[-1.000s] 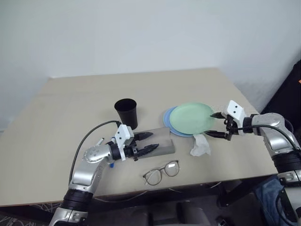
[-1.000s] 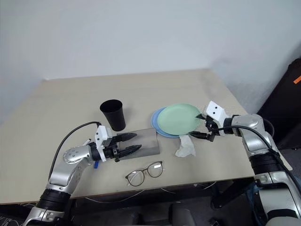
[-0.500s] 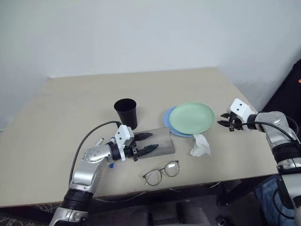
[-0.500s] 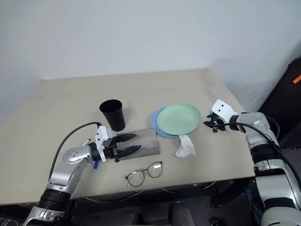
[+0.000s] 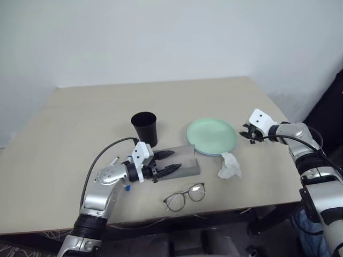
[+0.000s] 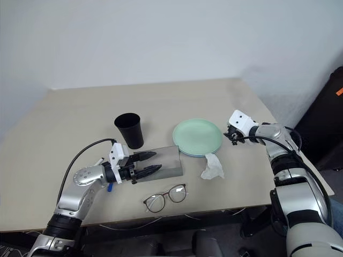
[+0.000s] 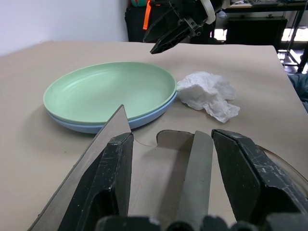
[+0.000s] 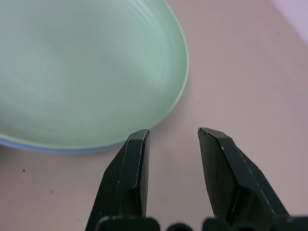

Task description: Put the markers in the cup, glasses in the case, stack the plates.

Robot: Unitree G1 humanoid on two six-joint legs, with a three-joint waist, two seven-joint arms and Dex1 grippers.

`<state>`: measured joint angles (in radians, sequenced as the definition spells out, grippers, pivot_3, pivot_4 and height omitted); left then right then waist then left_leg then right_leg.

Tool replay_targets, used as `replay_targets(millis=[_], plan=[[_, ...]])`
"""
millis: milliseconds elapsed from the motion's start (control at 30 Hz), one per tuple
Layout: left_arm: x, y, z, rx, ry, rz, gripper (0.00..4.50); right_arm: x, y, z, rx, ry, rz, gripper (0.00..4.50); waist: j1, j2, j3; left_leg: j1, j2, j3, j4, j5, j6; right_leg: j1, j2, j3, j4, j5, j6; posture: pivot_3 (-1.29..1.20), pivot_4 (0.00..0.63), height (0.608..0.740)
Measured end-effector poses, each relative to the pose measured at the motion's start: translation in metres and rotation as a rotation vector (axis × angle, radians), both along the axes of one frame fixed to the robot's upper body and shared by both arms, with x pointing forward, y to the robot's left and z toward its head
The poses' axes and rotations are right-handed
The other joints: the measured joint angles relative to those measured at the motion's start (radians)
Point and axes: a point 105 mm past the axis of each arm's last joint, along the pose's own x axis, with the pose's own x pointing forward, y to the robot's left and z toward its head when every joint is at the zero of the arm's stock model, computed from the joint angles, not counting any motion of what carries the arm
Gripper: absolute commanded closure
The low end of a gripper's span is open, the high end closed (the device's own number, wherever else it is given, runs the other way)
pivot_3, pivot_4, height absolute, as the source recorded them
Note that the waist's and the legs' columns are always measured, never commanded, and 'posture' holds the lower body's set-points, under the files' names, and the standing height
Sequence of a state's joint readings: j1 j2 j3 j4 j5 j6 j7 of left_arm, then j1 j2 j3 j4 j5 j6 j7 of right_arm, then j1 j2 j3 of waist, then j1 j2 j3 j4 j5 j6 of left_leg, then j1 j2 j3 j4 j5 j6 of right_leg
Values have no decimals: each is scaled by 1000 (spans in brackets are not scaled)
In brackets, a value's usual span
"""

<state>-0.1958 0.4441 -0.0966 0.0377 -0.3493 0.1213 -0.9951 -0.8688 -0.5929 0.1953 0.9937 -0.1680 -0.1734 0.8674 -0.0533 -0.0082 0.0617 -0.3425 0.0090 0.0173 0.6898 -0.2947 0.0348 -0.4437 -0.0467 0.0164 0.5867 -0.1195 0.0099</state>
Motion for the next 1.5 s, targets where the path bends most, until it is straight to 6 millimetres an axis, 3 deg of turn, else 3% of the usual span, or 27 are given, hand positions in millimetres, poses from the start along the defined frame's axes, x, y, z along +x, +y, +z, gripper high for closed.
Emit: replay_targets(millis=[233, 500, 600, 767, 1100, 1267, 1367, 1500], plan=[[0, 0, 0, 1, -1, 5, 1767, -4, 0, -1, -12, 11, 35, 2811, 0, 0, 0, 0, 0, 0, 0, 0, 0, 0, 0, 0, 0, 0, 0, 0, 0, 740], [1, 2, 0, 7, -3, 7, 1767, -41, 12, 5, 120, 219, 196, 2811, 1, 0, 0, 0, 0, 0, 0, 0, 0, 0, 0, 0, 1, 0, 0, 0, 0, 740], [1, 3, 0, 8, -2, 8, 1767, -55, 17, 6, 155, 303, 234, 2229, 2, 0, 0, 1, 0, 0, 0, 0, 0, 0, 0, 0, 1, 0, 0, 0, 0, 740], [2, 3, -1, 8, 0, 9, 1767, -67, 22, 7, 178, 371, 233, 551, 2, 0, 0, 1, 0, 0, 0, 0, 0, 0, 0, -1, 1, 0, 0, 0, 0, 740], [3, 1, -1, -2, -5, 8, 1767, -93, 33, -19, 222, 554, 181, 551, 4, 0, 0, 0, 0, 0, 0, 0, 0, -1, 0, -1, 0, 0, 0, 0, 0, 740], [3, -1, -1, -7, -5, 6, 1767, -94, 34, -27, 212, 578, 136, 551, 3, -1, 0, 0, 1, 0, 0, -1, -1, -1, 0, -2, 0, 0, 0, 0, 0, 740], [3, -1, -1, 0, -6, 7, 1767, -93, 35, -29, 215, 583, 121, 1150, 3, -1, 0, 0, 1, 0, 0, -1, -1, -1, 0, -2, 0, 0, 0, 0, 0, 740], [3, -1, -2, 5, -7, 7, 1767, -94, 37, -28, 227, 590, 127, 2505, 3, -1, 0, 0, 0, 0, 0, -1, -1, -1, 0, -2, -1, 0, 0, 0, 0, 740]])
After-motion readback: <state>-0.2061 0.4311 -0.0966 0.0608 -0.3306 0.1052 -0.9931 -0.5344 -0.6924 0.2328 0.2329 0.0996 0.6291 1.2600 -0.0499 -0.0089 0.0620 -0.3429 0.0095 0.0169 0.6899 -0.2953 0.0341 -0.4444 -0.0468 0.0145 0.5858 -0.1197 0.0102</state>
